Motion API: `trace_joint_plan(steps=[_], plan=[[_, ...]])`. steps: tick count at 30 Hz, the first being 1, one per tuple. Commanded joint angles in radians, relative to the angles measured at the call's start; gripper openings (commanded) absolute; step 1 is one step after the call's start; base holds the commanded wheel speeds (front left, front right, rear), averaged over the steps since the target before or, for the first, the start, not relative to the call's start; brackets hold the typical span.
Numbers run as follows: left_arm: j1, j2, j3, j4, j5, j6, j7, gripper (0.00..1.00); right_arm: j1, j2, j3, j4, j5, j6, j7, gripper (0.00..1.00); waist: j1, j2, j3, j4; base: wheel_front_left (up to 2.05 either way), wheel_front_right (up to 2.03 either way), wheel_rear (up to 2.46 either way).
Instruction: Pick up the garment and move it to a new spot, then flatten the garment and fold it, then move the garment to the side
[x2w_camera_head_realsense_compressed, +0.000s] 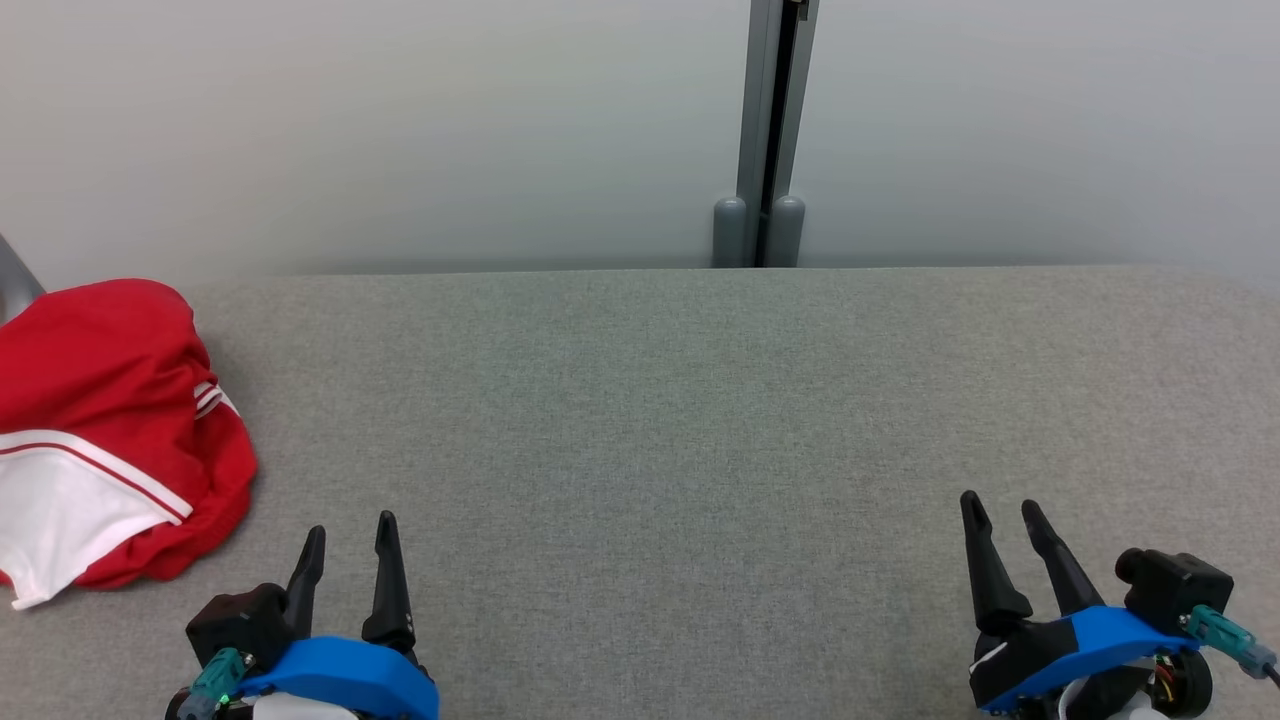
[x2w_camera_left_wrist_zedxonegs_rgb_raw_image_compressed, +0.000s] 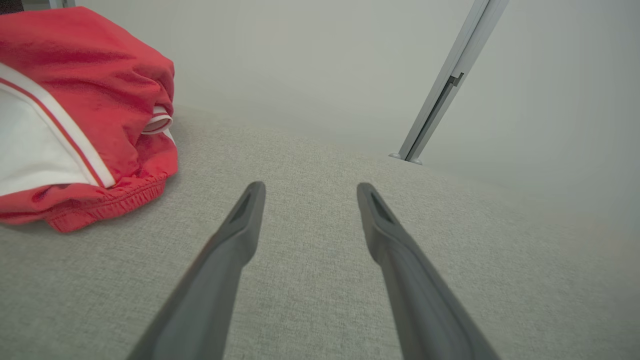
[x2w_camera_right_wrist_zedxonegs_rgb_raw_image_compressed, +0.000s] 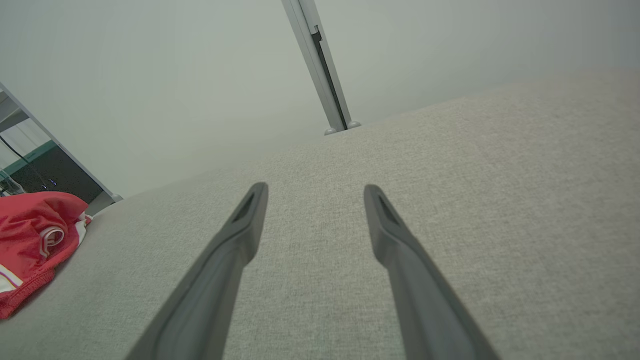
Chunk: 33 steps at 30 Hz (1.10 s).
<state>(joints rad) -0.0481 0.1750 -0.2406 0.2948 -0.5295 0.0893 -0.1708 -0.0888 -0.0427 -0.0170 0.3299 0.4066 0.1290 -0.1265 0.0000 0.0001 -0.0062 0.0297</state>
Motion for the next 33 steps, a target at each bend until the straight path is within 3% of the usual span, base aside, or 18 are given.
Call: trace_joint_plan(steps=[1, 33], plan=[[-0.021, 0.008, -0.006, -0.002, 0.021, 0.007, -0.011, 1.0, -0.007, -0.008, 0.002, -0.008, -0.024, 0.002, -0.01, 1.0, 0.0, -0.0001, -0.001, 0.0, 0.0, 0.0, 0.0], [0.0, 0.043, -0.055, -0.004, 0.16, 0.066, -0.011, 1.0, 0.001, -0.01, -0.003, -0.011, -0.27, 0.003, -0.059, 1.0, 0.0, -0.0001, -0.017, 0.005, 0.0, 0.0, 0.0]])
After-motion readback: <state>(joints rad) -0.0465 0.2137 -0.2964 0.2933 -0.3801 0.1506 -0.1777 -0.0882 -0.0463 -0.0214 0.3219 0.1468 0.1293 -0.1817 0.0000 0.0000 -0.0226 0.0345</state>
